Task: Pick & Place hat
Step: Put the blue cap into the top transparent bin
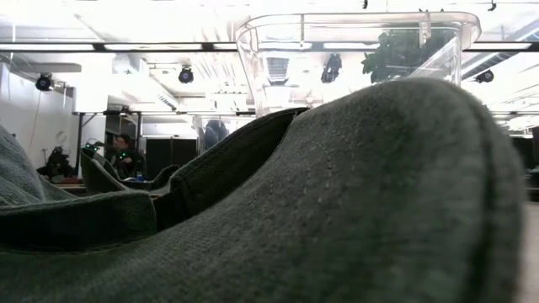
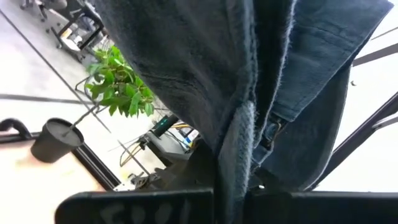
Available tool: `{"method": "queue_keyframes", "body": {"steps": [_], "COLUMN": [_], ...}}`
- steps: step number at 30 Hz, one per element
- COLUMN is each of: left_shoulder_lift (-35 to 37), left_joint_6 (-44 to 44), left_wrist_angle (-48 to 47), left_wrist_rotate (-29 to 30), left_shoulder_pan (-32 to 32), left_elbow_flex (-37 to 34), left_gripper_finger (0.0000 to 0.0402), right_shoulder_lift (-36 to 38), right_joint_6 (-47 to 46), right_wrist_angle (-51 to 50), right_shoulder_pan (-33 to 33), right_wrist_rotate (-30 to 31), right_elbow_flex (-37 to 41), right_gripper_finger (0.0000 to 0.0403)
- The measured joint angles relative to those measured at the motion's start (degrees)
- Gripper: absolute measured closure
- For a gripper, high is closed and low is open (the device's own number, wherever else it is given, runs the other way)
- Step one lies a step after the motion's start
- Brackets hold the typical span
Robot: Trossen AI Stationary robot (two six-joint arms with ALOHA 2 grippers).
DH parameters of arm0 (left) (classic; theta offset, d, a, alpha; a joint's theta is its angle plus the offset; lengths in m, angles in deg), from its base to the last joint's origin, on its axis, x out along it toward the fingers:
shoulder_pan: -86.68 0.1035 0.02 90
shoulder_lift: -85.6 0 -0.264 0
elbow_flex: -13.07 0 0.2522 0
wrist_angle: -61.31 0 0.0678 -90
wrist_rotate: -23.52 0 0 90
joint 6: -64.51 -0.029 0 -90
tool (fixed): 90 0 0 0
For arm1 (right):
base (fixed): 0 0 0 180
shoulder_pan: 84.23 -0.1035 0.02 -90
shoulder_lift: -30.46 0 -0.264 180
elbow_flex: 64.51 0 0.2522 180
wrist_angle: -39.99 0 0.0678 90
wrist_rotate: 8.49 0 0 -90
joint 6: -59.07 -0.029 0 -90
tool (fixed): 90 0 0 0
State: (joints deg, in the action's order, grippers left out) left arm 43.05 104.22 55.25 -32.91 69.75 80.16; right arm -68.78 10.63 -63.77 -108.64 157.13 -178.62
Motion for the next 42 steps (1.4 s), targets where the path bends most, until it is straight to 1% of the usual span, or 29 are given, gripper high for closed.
{"method": "queue_keyframes", "body": {"steps": [4, 8, 12, 18, 21, 24, 30, 34, 37, 42], "left_shoulder_lift": [0.6, 0.6, 0.1, -1.1, -1.8, -2.7, -3.6, -4.1, -4.7, -5.8], "left_joint_6": [1.0, 1.1, 2.4, 3.8, 4.5, 6.9, 9.6, 11.2, 12.4, 13.0], "left_wrist_angle": [-0.2, -0.3, -0.3, -0.6, -0.5, -0.6, -0.5, -0.3, -0.3, -0.2], "left_wrist_rotate": [0.0, 0.4, 0.6, 0.9, 0.9, 0.8, -1.6, -2.8, -2.8, -2.8], "left_shoulder_pan": [0.0, 0.0, 0.1, 0.1, 0.1, 0.1, 0.1, 0.1, 0.1, 0.2], "left_elbow_flex": [0.0, 0.0, 0.0, 0.0, 0.0, 0.0, 0.0, 0.0, 0.0, -0.1], "left_gripper_finger": [0.0397, 0.0397, 0.0397, 0.0397, 0.0397, 0.0397, 0.0397, 0.0397, 0.0397, 0.0397], "right_shoulder_lift": [3.0, 7.7, 14.2, 26.0, 32.0, 38.0, 49.4, 55.7, 59.1, 62.8], "right_joint_6": [-4.6, -7.9, -9.0, -8.6, -4.2, 3.1, 20.6, 28.6, 31.0, 31.4], "right_wrist_angle": [0.0, 0.0, 0.3, 2.5, 7.7, 16.2, 39.3, 52.1, 56.3, 56.4], "right_shoulder_pan": [-0.1, -0.4, -0.5, -0.7, -1.2, -1.6, -1.6, -1.6, -1.6, -1.6], "right_wrist_rotate": [-0.5, -0.9, -1.1, -6.1, -9.9, -15.1, -27.3, -33.4, -35.3, -36.1], "right_elbow_flex": [5.8, 11.4, 16.7, 24.5, 28.7, 33.1, 43.4, 49.9, 53.9, 58.7], "right_gripper_finger": [0.0274, 0.0287, 0.0297, 0.0314, 0.0324, 0.0334, 0.0348, 0.035, 0.035, 0.035]}}
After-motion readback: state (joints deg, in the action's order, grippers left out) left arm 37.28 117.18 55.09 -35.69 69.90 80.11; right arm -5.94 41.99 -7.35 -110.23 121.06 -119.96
